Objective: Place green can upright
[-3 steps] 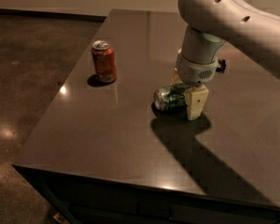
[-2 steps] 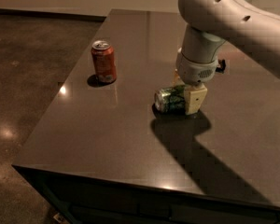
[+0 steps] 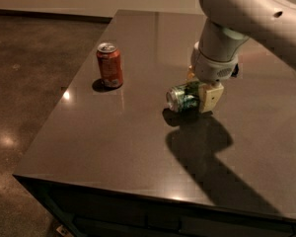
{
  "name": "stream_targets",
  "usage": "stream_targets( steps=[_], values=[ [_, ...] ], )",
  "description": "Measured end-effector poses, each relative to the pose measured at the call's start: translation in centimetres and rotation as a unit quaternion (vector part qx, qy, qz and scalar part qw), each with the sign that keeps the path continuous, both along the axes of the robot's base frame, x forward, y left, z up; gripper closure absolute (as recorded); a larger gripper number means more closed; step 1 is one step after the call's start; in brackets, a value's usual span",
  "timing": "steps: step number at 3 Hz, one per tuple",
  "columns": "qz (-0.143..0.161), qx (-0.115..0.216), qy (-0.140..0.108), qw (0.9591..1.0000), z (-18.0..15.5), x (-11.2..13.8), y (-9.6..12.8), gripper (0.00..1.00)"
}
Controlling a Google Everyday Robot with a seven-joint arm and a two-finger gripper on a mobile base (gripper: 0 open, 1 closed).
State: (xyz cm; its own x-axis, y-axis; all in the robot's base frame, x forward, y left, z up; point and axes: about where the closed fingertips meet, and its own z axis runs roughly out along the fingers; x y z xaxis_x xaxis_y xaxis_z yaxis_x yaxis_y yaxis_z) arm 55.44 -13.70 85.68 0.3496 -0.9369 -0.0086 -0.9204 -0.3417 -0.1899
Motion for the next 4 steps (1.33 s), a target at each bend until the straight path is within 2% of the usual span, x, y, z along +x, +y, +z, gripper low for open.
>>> stream_targets(
  steps=[1, 2, 3, 4],
  values=[
    [0.047, 0.008, -0.046, 0.9978, 1.8, 0.8, 0.0, 1.0],
    [0.106, 0.024, -0.096, 0.9894, 3.8, 1.1, 0.3, 1.0],
    [0.163, 0.036, -0.145, 0.9753, 5.8, 1.3, 0.8, 1.0],
    [0.203, 0.043, -0.194, 0.9589, 7.5, 1.5, 1.2, 1.0]
  ],
)
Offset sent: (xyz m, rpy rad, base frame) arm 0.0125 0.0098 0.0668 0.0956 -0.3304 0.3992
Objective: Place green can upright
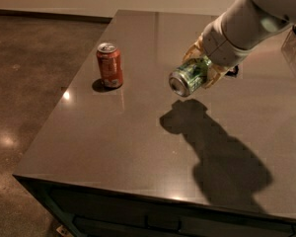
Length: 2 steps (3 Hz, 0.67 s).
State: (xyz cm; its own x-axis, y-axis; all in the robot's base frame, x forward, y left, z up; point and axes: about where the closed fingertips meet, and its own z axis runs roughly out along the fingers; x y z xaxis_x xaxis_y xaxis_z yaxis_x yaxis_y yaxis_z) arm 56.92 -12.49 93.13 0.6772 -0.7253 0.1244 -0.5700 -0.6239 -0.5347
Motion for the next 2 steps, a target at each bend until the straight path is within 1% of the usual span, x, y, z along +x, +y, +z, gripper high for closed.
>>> stream_targets(
  steps=[1, 2],
  values=[
    [0.037, -0.008, -0.062, 0.9973, 1.1, -0.3, 0.44, 1.0],
    [0.041, -0.007, -0.085, 0.9955, 1.74, 0.45, 0.64, 1.0]
  ],
)
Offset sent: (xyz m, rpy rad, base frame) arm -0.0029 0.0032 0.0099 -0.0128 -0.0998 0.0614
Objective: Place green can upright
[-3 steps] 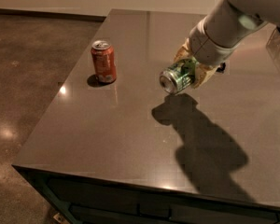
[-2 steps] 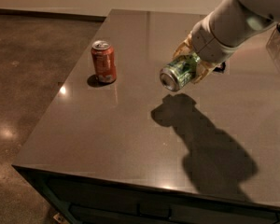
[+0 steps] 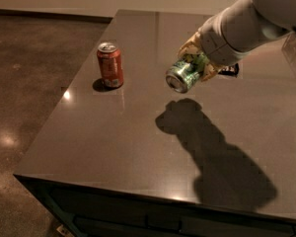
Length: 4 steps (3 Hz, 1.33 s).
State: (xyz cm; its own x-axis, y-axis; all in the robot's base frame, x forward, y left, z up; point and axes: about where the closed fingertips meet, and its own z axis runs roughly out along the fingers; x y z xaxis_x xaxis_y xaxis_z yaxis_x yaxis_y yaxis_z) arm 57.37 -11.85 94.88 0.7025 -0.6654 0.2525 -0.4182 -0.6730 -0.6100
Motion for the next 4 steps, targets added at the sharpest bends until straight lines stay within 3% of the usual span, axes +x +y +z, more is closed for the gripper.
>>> stream_targets(
  steps=[1, 2, 3, 4],
  values=[
    [0.0, -0.001, 0.001, 1.0, 0.0, -0.1, 0.0, 1.0],
    [0.005, -0.029, -0.037, 0.9989, 0.9, 0.6, -0.6, 1.0],
    [0.027, -0.078, -0.097, 0.9918, 1.7, 1.5, -1.4, 1.0],
    [0.064, -0.12, -0.162, 0.9774, 1.8, 1.9, -1.8, 1.0]
  ],
)
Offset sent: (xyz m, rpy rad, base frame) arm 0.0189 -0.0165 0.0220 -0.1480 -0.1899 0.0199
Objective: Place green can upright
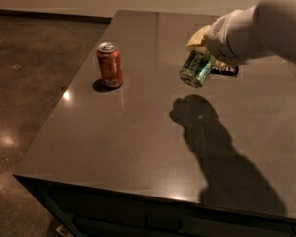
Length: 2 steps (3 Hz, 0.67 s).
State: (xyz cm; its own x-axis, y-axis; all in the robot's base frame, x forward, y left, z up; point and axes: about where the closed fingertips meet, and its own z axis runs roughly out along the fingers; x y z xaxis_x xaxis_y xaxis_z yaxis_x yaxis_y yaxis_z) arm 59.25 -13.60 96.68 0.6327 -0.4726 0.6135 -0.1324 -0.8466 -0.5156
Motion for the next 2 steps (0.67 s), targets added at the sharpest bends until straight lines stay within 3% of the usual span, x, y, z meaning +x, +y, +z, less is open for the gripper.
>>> stream_targets(
  steps=[1, 2],
  values=[
    [0.04, -0.033, -0.062, 0.9968, 0.19, 0.01, 0.02, 1.0],
    [0.071, -0.057, -0.115, 0.9891, 0.25, -0.32, 0.38, 1.0]
  ],
)
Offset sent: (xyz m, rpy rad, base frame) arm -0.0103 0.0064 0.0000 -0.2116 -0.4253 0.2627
